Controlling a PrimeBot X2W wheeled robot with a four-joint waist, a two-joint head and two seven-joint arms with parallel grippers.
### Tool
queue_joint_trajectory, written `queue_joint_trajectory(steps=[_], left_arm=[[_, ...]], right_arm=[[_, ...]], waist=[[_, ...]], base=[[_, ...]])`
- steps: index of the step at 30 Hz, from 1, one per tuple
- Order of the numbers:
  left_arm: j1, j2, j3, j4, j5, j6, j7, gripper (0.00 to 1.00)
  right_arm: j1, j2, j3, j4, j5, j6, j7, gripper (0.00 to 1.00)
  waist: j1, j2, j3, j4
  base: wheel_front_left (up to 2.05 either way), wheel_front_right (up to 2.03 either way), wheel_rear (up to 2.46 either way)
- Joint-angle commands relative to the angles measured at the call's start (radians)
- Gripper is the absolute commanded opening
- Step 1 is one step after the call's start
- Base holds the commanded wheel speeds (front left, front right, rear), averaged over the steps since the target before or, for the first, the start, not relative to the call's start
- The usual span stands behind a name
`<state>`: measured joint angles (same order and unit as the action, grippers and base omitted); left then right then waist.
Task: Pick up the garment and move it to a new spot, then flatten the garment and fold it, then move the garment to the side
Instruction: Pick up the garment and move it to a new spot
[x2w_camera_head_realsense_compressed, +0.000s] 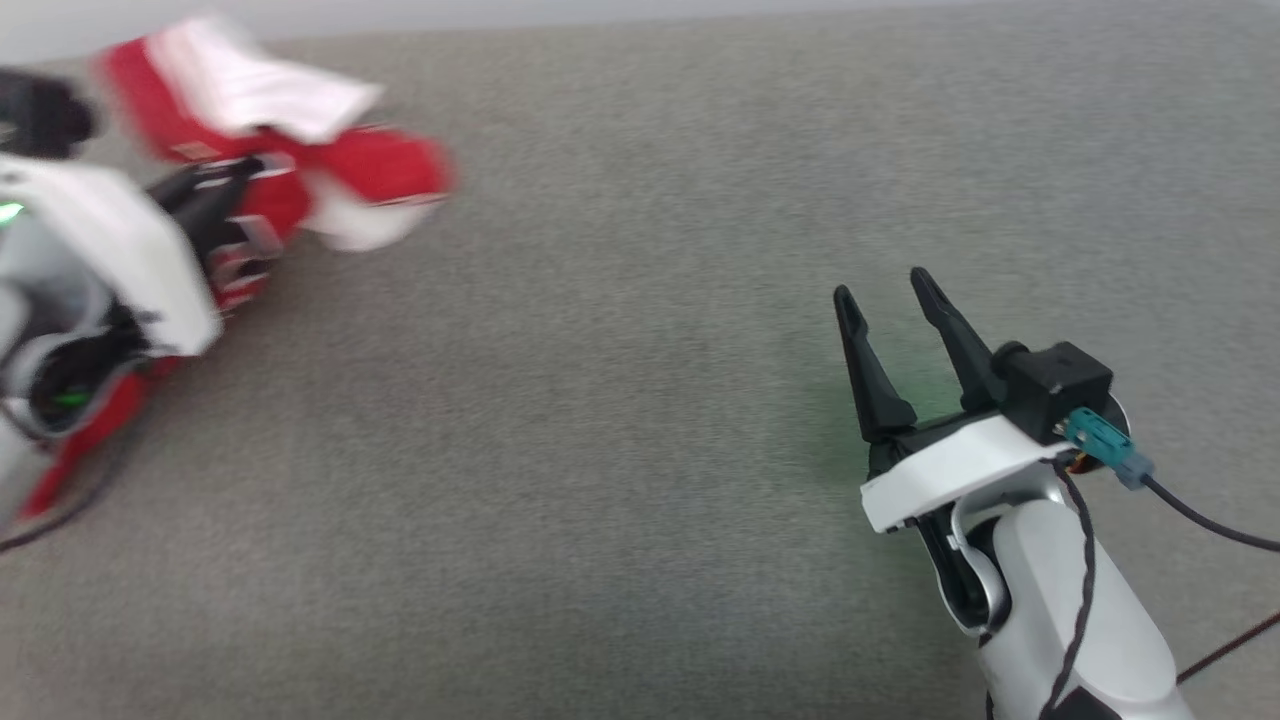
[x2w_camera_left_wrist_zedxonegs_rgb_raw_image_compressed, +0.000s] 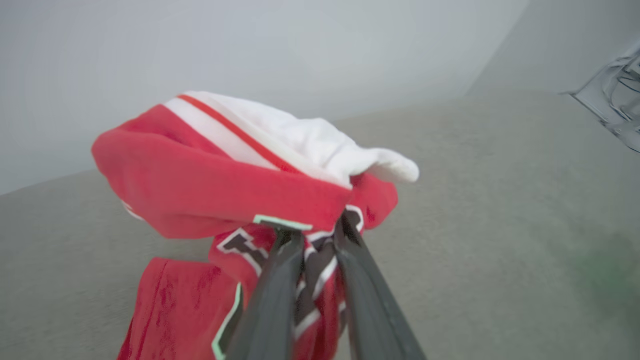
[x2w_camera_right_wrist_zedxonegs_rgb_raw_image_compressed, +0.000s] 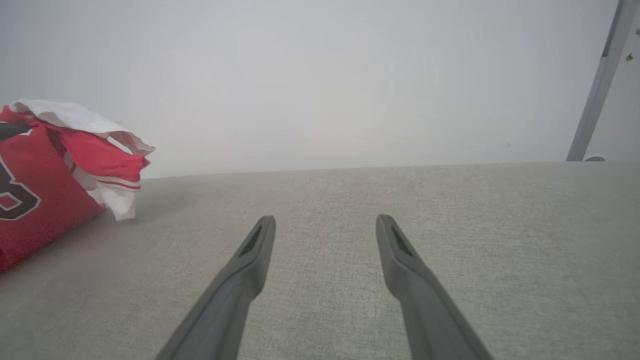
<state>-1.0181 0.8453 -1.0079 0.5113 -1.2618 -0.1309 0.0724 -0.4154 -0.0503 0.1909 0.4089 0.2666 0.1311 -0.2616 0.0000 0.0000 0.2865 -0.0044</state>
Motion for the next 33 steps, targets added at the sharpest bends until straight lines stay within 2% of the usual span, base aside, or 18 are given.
queue_joint_trajectory(steps=[1, 8, 12, 15, 19, 23, 24, 27, 30, 33], left_arm=[[-0.020, -0.015, -0.010, -0.067, -0.037, 0.000, 0.014, 0.00], [-0.054, -0.062, 0.011, -0.370, -0.239, 0.001, 0.107, 0.00], [-0.063, -0.118, 0.044, -0.477, -0.351, 0.001, 0.127, 0.00], [-0.065, -0.137, 0.044, -0.497, -0.395, 0.001, 0.158, 0.00], [-0.066, -0.130, 0.022, -0.444, -0.376, 0.012, 0.190, 0.00], [-0.050, -0.101, -0.012, -0.282, -0.342, 0.013, 0.220, 0.00], [-0.044, -0.083, -0.017, -0.185, -0.345, 0.013, 0.235, 0.00], [-0.059, -0.058, -0.033, -0.051, -0.308, 0.008, 0.252, 0.00], [-0.067, -0.050, -0.040, 0.033, -0.300, 0.003, 0.263, 0.00], [-0.081, -0.033, -0.079, 0.090, -0.231, 0.004, 0.273, 0.00]], right_arm=[[0.017, -0.001, -0.007, -0.008, 0.013, -0.001, -0.005, 1.00], [0.053, 0.000, 0.003, -0.046, 0.093, -0.001, -0.005, 1.00], [0.062, -0.001, 0.009, -0.071, 0.128, -0.001, -0.005, 1.00], [0.065, 0.000, 0.004, -0.088, 0.149, -0.001, -0.005, 1.00], [0.061, 0.000, -0.002, -0.107, 0.171, -0.001, -0.005, 1.00], [0.066, 0.000, -0.004, -0.130, 0.204, -0.001, -0.005, 1.00], [0.075, 0.000, -0.002, -0.138, 0.218, -0.001, -0.005, 1.00], [0.083, 0.000, -0.001, -0.149, 0.237, -0.001, -0.005, 1.00], [0.096, 0.000, -0.004, -0.159, 0.250, -0.001, -0.005, 1.00], [0.100, 0.000, -0.003, -0.169, 0.258, -0.001, -0.005, 1.00]], waist=[[0.0000, 0.0000, -0.015, -0.027], [0.0000, 0.0000, 0.002, -0.111], [0.0000, 0.0000, 0.031, -0.161], [0.0000, 0.0000, 0.058, -0.199], [0.0000, 0.0000, 0.086, -0.240], [0.0000, 0.0000, 0.117, -0.295], [0.0000, 0.0000, 0.130, -0.319], [0.0000, 0.0000, 0.148, -0.350], [0.0000, 0.0000, 0.162, -0.368], [0.0000, 0.0000, 0.173, -0.377]], base=[[0.00, 0.00, 0.00], [0.00, 0.00, 0.00], [0.00, 0.00, 0.00], [0.00, 0.00, 0.00], [0.00, 0.00, 0.00], [0.00, 0.00, 0.00], [0.00, 0.00, 0.00], [0.00, 0.00, 0.00], [0.00, 0.00, 0.00], [0.00, 0.00, 0.00]])
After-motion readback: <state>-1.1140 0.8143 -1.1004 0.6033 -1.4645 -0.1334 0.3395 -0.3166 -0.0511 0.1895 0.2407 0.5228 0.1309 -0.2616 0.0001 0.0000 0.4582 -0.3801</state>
